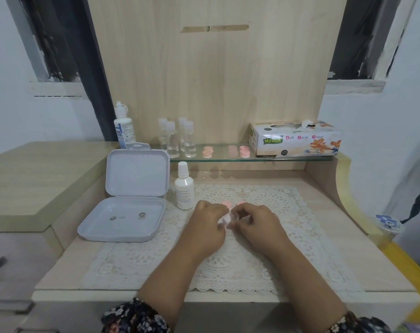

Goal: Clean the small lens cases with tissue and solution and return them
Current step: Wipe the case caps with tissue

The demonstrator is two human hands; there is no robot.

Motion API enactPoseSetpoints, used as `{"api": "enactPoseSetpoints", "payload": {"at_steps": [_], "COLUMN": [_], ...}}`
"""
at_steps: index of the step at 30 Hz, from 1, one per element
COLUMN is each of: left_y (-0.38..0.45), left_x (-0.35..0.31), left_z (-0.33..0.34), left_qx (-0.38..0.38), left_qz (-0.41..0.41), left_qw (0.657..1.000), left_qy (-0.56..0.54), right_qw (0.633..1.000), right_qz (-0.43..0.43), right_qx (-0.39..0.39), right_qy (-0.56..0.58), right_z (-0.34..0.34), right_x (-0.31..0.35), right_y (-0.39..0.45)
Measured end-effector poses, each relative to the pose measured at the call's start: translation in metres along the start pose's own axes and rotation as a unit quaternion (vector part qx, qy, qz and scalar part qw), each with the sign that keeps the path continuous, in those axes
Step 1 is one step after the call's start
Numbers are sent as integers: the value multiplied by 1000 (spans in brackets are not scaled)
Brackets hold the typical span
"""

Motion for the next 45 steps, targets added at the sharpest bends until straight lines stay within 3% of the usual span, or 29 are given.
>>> {"api": "enactPoseSetpoints", "payload": {"at_steps": [7,11,19,22,25,28,31,36,40,45], "left_y": [3,1,3,5,3,5,4,4,1,-1], "left_x": [2,0,6,13,15,10,4,5,2,1], "left_z": [1,-9,-11,-17,-27,-17,-7,-8,-9,-12], "left_qx": [2,-30,-71,-143,-211,-146,-61,-70,-96,-82], "left_qz": [-18,-75,-119,-131,-98,-44,-43,-34,39,-25], "left_qw": [1000,993,982,959,951,973,979,976,985,966], "left_qy": [23,-87,-132,-208,-203,-174,-190,-202,-137,-242], "right_qw": [999,996,987,986,988,985,978,958,927,933], "right_qz": [16,30,23,22,16,20,24,56,94,91], "right_qx": [-9,8,28,10,-1,-4,-9,-15,-17,-35], "right_qy": [41,80,157,168,156,172,206,279,363,346], "right_z": [-1,-1,1,-1,-3,-3,-5,-4,-3,-9], "right_x": [0,3,7,6,6,5,6,5,8,7], "right_y": [-1,-6,-11,-10,-9,-8,-8,-9,-12,-11]}}
Point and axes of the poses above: each hand's wrist, its own y-axis towards the middle knuckle, its own z-axis out of the palm, x = y × z, the point moved 4 cm from there along y, towards the middle knuckle, and after that the axes turned 4 degrees about -x, right-handed, at the moved point
